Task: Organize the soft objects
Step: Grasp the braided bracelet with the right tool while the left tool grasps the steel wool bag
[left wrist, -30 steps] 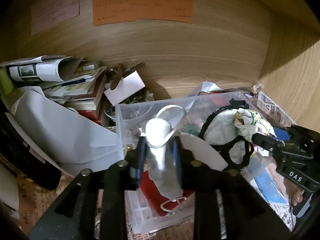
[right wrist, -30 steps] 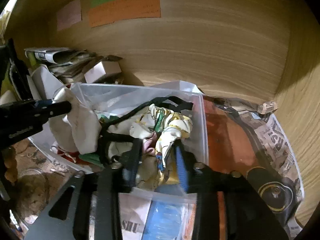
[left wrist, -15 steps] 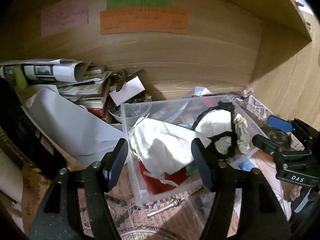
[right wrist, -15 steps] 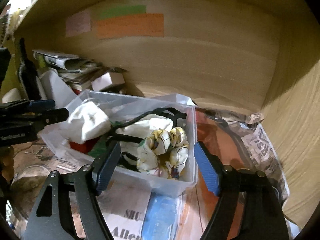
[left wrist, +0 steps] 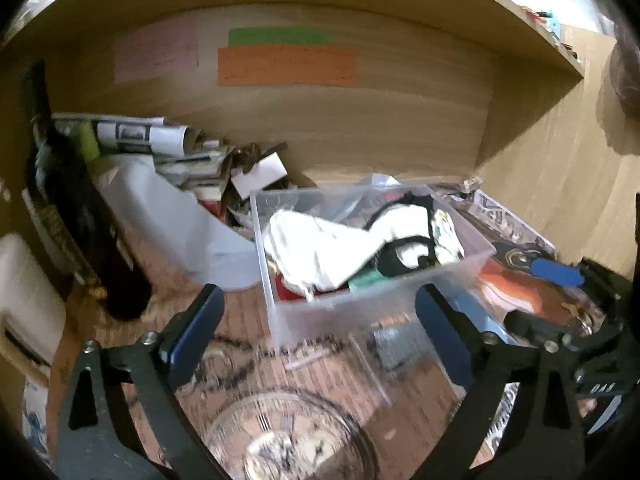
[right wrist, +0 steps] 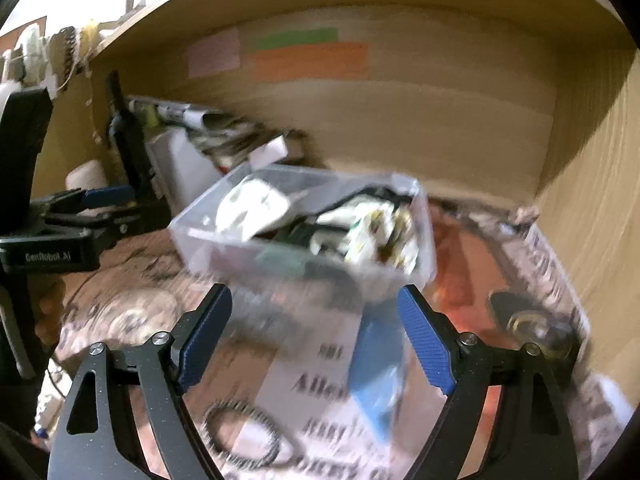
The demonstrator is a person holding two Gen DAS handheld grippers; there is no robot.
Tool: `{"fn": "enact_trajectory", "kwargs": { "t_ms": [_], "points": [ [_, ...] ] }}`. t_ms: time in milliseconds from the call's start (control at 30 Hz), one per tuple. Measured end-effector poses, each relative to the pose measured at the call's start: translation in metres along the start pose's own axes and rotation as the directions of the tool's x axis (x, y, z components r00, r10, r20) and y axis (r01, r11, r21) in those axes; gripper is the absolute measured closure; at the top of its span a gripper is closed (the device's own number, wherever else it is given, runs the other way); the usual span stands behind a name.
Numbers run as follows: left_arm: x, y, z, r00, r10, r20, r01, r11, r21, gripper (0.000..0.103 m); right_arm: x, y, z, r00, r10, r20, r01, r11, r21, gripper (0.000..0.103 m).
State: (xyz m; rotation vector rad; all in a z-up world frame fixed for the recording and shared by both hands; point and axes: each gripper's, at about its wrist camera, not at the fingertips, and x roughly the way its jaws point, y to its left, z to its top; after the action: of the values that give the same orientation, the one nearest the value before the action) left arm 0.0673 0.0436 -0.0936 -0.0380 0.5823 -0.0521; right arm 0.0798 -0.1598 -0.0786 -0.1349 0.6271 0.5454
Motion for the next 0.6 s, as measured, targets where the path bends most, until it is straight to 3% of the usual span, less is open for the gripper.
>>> {"fn": "enact_trajectory", "kwargs": {
  "t_ms": [233,467,533,600],
  "points": [
    [-0.011,-0.009,-0.033,0.999,0.01,-0.052,-0.009,1.0,0.026,0.004,0.012,0.022,-0.041,0.99,0.074,-0.117,-0.074,0.997,0.008,0.02],
    [-0.01,-0.016,-0.06,0.993,-0.009,-0.118,0.013,1.0,0.029,0.004,0.029,0.033,-0.07,0.967,0.145,-0.21,-0.141,0.989,0.034,0.02],
    [-0.007,-0.016,-0.064,0.99,-0.026,-0.136,0.029,0.999,0.016,0.004,0.029,0.036,-0.075,0.972,0.123,-0.198,-0.123,0.992,0.014,0.024],
    [-0.002,-0.019,-0.068,0.987,-0.036,-0.159,0.038,0.999,0.012,0.004,0.028,0.038,-0.076,0.976,0.096,-0.193,-0.1,0.995,-0.01,0.039]
  ]
}}
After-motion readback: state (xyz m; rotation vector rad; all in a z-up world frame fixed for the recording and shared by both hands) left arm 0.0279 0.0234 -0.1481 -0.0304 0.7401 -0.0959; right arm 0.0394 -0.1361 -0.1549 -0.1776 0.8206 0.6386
